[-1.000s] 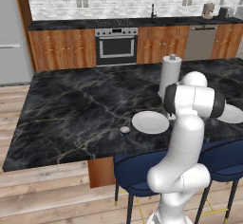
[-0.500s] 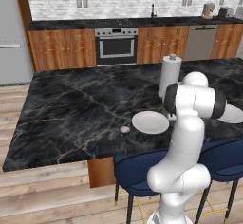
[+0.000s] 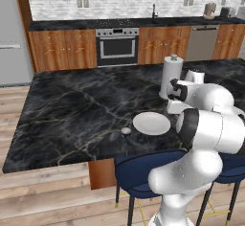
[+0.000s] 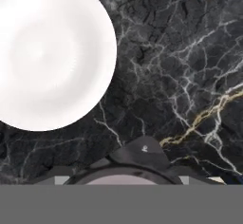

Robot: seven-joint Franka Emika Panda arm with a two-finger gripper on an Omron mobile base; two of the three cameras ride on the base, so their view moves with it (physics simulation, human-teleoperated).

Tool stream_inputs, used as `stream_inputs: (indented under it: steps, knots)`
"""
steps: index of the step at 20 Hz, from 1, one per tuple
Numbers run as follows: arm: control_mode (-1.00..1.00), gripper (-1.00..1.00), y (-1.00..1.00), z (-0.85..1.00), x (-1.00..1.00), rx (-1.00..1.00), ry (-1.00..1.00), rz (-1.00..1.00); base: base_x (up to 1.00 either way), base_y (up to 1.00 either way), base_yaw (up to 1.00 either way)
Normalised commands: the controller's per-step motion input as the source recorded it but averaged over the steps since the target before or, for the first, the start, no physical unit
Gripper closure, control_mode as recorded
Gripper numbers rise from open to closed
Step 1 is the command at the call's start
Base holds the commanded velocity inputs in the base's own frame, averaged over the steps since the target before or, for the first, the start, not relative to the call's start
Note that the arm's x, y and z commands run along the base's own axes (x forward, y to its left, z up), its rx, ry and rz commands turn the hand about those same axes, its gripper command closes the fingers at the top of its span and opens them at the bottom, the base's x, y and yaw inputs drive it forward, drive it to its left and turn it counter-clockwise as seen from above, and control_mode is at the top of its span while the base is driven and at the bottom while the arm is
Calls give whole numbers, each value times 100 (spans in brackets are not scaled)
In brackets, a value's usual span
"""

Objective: Place two yogurt containers on each plate.

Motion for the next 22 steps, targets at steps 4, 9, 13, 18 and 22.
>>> stream_inputs:
  steps: [4,9,13,18,22]
  knots:
    - [-100,100,100,54,-3,-11,0,0,0,0,0]
    - [-100,100,56,1,18,-1,-2,0,0,0,0]
    - [-100,100,28,-16,54,0,0,0,0,0,0]
    - [-100,100,1,-15,67,0,0,0,0,0,0]
    - [-100,100,0,-10,47,0,0,0,0,0,0]
